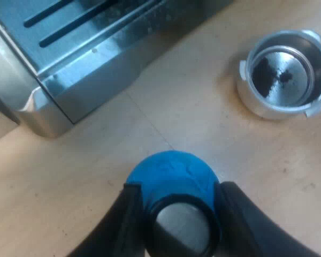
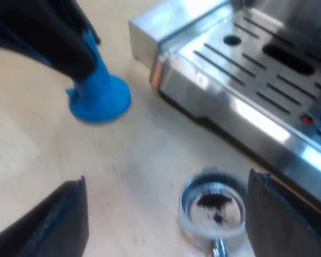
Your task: Grind coffee beans and then tamp
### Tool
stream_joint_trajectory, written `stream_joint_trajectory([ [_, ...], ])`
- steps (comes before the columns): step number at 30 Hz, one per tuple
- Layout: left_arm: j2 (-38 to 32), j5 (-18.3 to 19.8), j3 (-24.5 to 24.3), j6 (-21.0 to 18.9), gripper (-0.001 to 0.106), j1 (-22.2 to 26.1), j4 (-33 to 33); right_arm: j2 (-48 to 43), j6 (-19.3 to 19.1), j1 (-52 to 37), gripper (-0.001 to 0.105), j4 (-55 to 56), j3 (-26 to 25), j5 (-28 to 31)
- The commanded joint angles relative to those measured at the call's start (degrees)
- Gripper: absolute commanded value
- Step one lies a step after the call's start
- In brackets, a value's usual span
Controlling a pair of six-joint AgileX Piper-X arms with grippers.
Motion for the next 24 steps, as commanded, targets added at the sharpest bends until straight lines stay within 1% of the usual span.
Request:
stream_joint_trajectory([
  [1,-0.4,0.4,-0.2,0.1,0.000,-1.1,0.1,-2.2,-0.6,0.1,0.064,0.4,2.3,1.5],
  [6,-0.4,0.2,-0.2,0.6,0.000,-4.3,0.1,-5.2,-0.6,0.1,0.064,0.4,7.4,2.2],
  [8,-0.4,0.1,-0.2,0.6,0.000,-4.9,0.1,-5.4,-0.6,0.1,0.064,0.1,8.9,2.2],
  [16,-0.4,0.1,-0.8,0.6,0.000,-5.1,0.3,-5.4,-0.6,0.1,0.064,-8.7,15.4,1.7],
  [20,-0.4,0.1,-3.4,0.6,0.000,-5.1,0.5,-5.4,-0.6,0.1,0.064,-9.7,17.2,1.7],
  [24,-0.4,0.1,-6.8,0.6,0.000,-5.1,0.5,-5.4,-0.6,0.1,0.064,-10.4,17.2,1.7],
])
